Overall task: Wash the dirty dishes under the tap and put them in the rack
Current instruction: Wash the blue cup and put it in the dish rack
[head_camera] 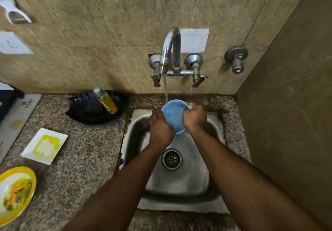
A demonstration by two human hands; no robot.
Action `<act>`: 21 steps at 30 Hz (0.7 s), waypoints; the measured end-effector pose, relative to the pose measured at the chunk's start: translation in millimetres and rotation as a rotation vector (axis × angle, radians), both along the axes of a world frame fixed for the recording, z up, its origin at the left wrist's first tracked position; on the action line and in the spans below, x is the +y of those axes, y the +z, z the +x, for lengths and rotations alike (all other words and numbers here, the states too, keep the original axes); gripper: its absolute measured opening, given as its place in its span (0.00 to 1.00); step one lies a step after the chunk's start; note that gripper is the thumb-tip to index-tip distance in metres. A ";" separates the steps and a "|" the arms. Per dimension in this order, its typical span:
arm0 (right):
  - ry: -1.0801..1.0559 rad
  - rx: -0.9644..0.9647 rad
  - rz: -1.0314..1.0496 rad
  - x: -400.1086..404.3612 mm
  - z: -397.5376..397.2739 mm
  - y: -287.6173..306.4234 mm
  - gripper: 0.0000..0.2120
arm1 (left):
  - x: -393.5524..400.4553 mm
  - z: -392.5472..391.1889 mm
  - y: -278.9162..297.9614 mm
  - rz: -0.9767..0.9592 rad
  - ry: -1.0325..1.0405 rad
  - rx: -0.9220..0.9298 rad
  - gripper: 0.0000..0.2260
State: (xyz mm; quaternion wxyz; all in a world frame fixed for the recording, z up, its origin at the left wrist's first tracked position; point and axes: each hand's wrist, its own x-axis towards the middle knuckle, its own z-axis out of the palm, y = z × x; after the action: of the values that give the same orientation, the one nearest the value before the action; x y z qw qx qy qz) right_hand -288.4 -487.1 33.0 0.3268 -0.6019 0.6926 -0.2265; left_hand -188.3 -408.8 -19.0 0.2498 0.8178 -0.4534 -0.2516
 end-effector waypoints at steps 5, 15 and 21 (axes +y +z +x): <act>-0.002 -0.036 0.037 -4.0 -7.0 -7.3 0.15 | 26.7 3.4 -4.6 -0.071 -0.348 -0.377 0.32; 0.146 -0.078 0.058 6.1 3.0 -14.7 0.11 | 12.9 36.7 27.7 0.281 -0.872 -0.965 0.34; 0.135 -0.063 -0.027 2.8 4.8 -15.0 0.12 | 6.7 30.6 26.5 0.287 -0.909 -0.861 0.16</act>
State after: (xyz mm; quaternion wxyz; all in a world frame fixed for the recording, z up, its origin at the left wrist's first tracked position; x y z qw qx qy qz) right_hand -283.6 -484.3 18.0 0.3547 -0.6442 0.6367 -0.2319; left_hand -157.8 -402.1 7.5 -0.1983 0.5970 -0.7764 -0.0397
